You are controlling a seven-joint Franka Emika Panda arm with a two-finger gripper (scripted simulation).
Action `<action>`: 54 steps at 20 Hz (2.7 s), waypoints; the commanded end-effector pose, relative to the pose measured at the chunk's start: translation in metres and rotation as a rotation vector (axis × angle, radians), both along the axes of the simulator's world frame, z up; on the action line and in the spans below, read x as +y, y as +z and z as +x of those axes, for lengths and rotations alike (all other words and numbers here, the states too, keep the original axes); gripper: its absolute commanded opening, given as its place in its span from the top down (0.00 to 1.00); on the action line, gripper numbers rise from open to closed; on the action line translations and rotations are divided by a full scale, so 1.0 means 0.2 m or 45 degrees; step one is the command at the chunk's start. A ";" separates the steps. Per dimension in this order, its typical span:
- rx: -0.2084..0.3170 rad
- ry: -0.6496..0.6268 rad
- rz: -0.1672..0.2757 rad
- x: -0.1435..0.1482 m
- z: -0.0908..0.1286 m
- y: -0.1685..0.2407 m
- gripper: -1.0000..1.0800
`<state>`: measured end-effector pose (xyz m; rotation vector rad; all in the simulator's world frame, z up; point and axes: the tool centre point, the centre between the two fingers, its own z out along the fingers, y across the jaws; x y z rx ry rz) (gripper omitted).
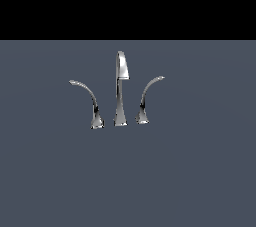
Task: Turn on the faucet by rotating a designated handle.
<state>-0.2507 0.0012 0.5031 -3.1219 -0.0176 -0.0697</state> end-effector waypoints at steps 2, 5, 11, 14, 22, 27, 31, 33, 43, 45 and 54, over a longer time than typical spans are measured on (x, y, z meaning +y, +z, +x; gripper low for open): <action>0.000 -0.001 0.000 0.00 0.00 0.00 1.00; 0.000 -0.013 0.000 0.01 0.01 -0.01 1.00; 0.003 -0.082 0.002 0.03 0.07 -0.07 1.00; 0.005 -0.140 0.003 0.05 0.12 -0.13 1.00; 0.013 -0.366 0.007 0.10 0.33 -0.33 1.00; 0.019 -0.533 0.010 0.12 0.48 -0.49 1.00; 0.024 -0.668 0.013 0.12 0.61 -0.61 1.00; 0.027 -0.736 0.014 0.11 0.68 -0.67 1.00; 0.039 -1.074 0.019 0.02 0.99 -0.99 1.00; 0.041 -1.142 0.019 0.00 1.04 -1.05 1.00; 0.051 -1.464 0.018 -0.18 1.30 -1.34 1.00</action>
